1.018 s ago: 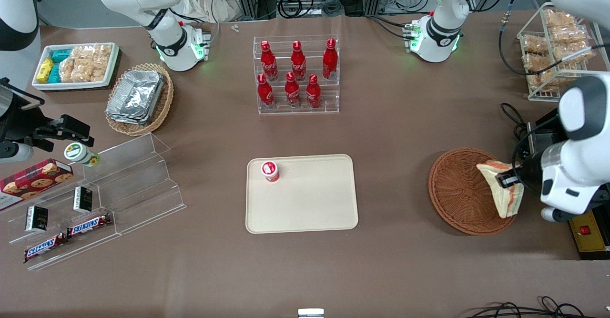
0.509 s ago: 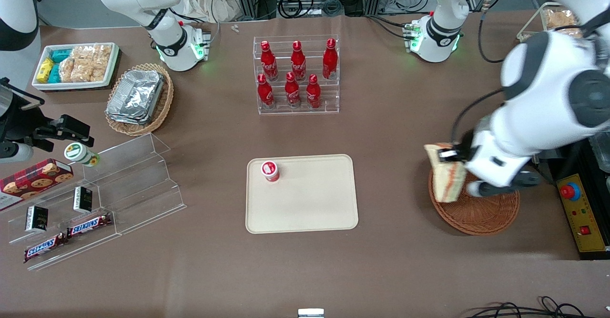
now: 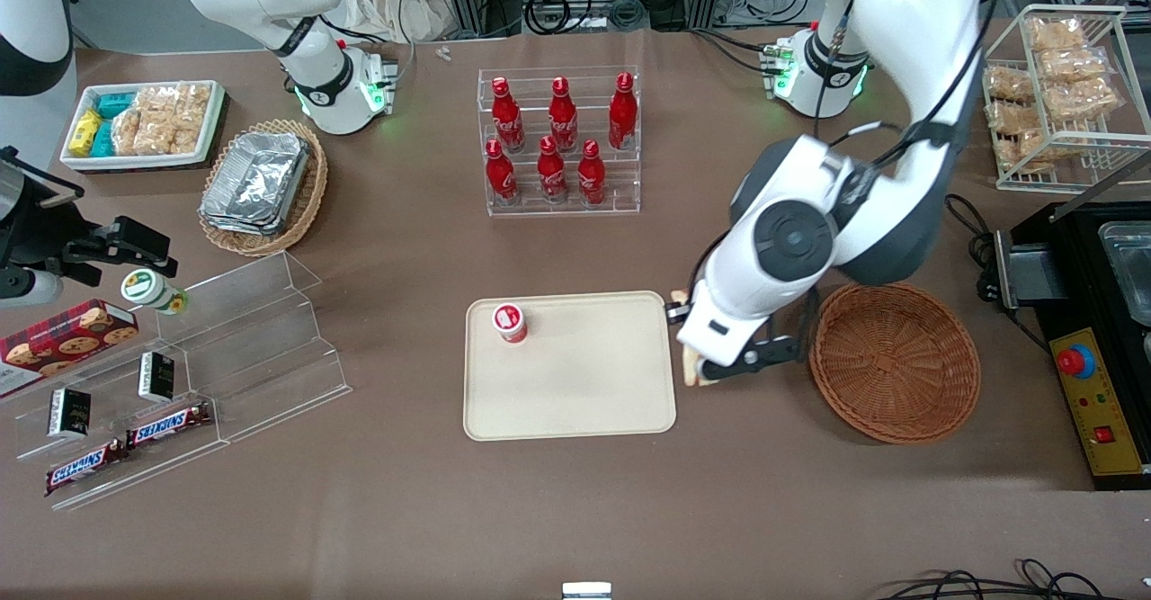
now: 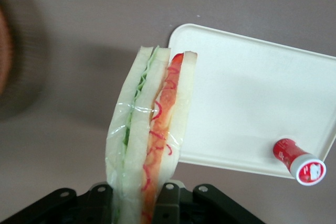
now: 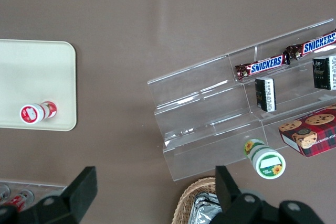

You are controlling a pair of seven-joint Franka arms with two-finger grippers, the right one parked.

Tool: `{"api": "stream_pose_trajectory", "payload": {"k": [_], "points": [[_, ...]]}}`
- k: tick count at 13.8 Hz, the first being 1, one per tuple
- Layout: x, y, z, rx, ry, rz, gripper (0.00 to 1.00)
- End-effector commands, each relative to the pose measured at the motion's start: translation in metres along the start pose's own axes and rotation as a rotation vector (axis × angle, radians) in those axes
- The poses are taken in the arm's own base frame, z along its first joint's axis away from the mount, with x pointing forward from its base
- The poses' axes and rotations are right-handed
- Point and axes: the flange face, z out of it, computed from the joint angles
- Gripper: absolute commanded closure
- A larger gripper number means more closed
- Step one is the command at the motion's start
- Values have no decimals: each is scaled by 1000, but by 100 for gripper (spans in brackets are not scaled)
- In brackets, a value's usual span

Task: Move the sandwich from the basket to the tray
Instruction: 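Lift the sandwich out of the basket and carry it toward the white tray, then lower the sandwich onto the white tray and open the left gripper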

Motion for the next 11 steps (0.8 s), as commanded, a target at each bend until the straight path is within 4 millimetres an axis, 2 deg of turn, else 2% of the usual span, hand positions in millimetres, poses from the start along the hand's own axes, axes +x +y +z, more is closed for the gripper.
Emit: {"api": "stream_pose_trajectory", "payload": {"k": [1,5,7,11], "points": [[9,16,33,-21,21,4,100],[9,32,90,-27,61,-8,100],[-1,44,118,-4,85,-9,100],[-7,55,151,0,109,-18,100]]}}
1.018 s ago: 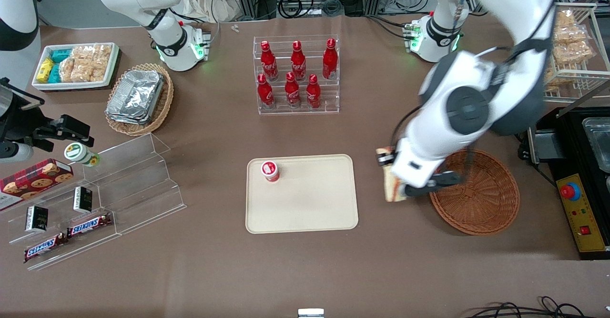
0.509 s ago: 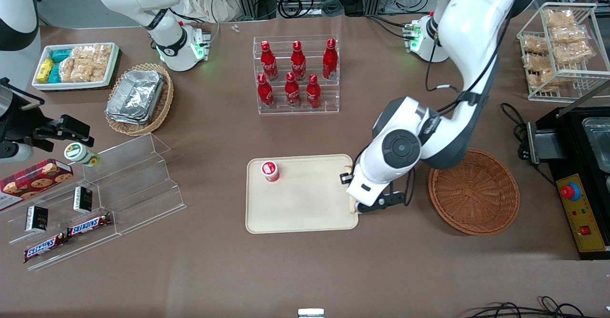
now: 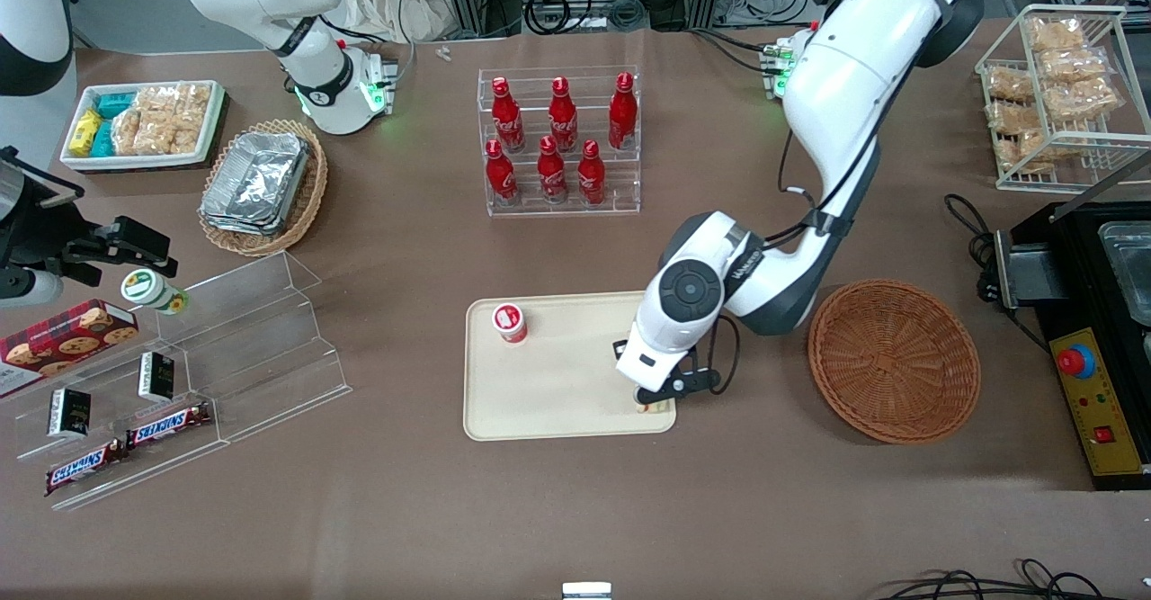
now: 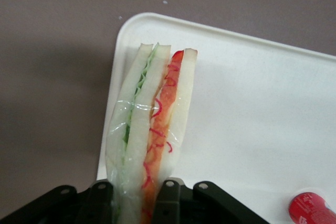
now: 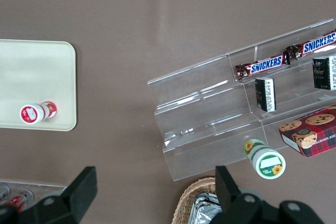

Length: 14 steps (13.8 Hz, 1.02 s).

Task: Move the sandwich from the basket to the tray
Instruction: 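Lower the sandwich onto the white tray and open the left gripper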

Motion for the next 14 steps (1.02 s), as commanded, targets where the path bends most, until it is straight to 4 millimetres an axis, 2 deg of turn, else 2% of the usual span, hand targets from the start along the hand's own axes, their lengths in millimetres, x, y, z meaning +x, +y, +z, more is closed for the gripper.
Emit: {"api": "stream_pose_trajectory", "payload": {"k": [1,3,4,8,9,10,14], "points": [[-2,3,10,3,29,-15,100],[-5,2,21,-2,27,-12,100],[-7,2,26,-4,25,-10,97],[-8,1,33,0,18,-7,68],[-8,1,32,-1,19,-7,47],[-8,1,33,-3,20,-9,2],[-6,3,15,-11,36,-4,2]]}}
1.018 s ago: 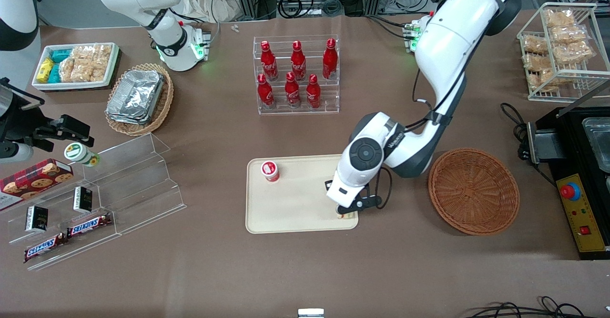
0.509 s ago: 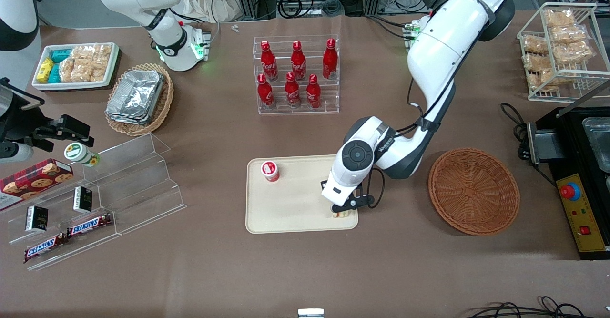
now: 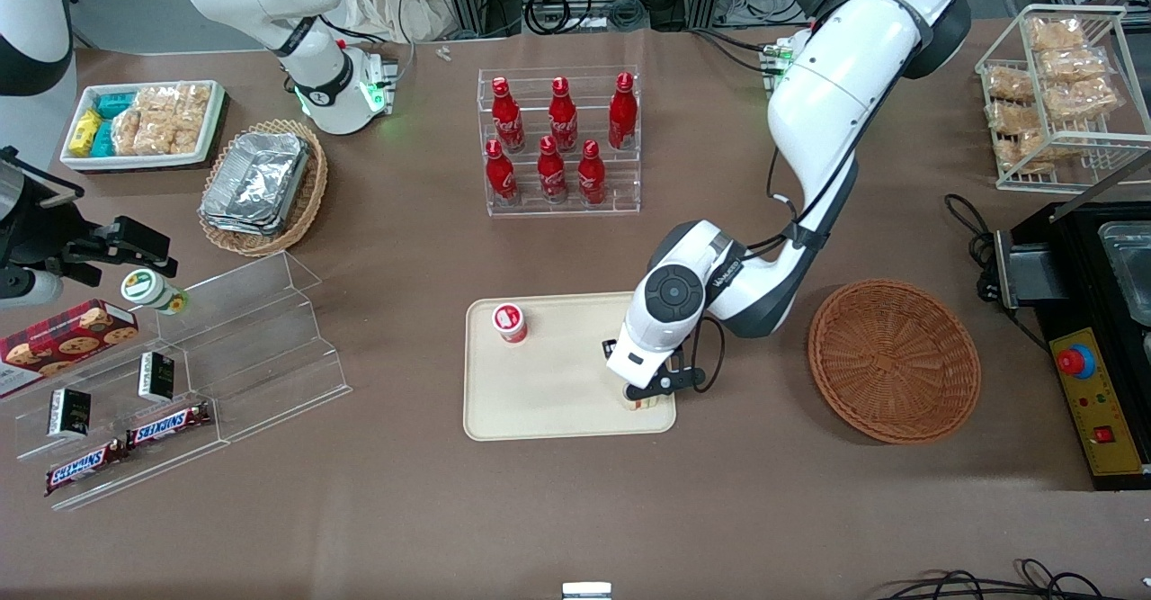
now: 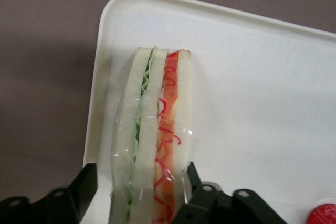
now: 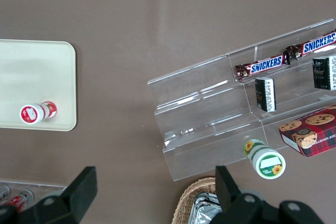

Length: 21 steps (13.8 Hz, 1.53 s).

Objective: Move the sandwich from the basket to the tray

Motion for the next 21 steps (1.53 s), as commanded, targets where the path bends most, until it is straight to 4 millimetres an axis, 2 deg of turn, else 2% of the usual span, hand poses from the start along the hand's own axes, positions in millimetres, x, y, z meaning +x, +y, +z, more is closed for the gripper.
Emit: {"api": "stream_pose_trajectory", "payload": {"k": [1,5,6,9,11,13,14,19,20,21], "points": [[2,3,-29,-10,48,-9,2],[0,-5,-83,33,53,-11,1],[-3,-9,-105,57,51,-9,1],[2,-41,-174,110,77,-59,1],[-11,-65,-216,138,95,-14,1],[-5,-114,-256,97,72,6,1],[-1,-140,-270,86,56,29,1],[35,-239,-320,91,48,183,1],[39,-250,-325,92,47,232,1],[59,-292,-336,88,59,226,1]]}}
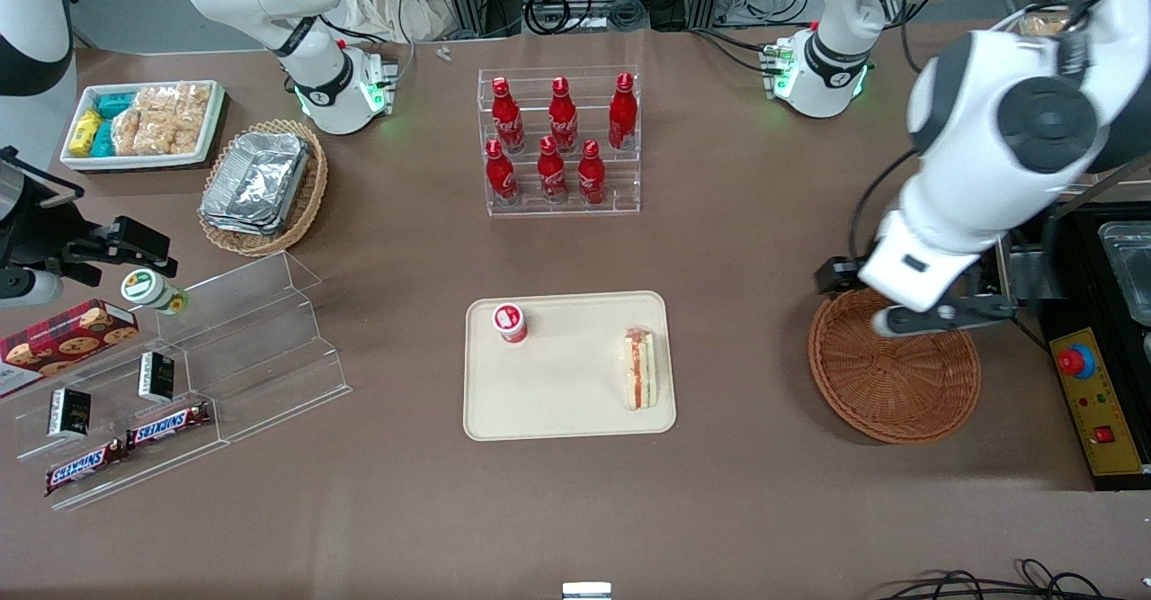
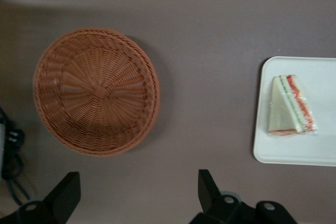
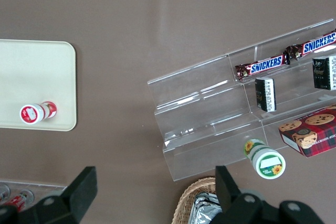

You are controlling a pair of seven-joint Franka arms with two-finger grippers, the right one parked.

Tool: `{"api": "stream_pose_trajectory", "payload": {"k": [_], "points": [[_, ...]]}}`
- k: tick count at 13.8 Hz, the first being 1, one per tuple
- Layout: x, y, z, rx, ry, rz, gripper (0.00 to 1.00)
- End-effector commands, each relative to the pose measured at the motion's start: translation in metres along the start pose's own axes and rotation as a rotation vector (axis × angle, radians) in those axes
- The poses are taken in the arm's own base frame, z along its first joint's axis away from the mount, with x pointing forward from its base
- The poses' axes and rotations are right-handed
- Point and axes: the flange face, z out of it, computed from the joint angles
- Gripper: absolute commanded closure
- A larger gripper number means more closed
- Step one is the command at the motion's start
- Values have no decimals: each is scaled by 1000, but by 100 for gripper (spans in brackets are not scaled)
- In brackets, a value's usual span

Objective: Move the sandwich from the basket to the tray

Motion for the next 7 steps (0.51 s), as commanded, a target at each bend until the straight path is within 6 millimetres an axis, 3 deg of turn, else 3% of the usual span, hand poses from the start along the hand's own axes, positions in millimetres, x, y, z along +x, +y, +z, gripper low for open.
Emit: {"api": "stream_pose_trajectory", "payload": {"k": [1,4,7], "points": [[11,-93,-11,-43,-7,37,1],[19,-146,-29,-71,11,98,1],[24,-157,-26,-66,4,81,1]]}}
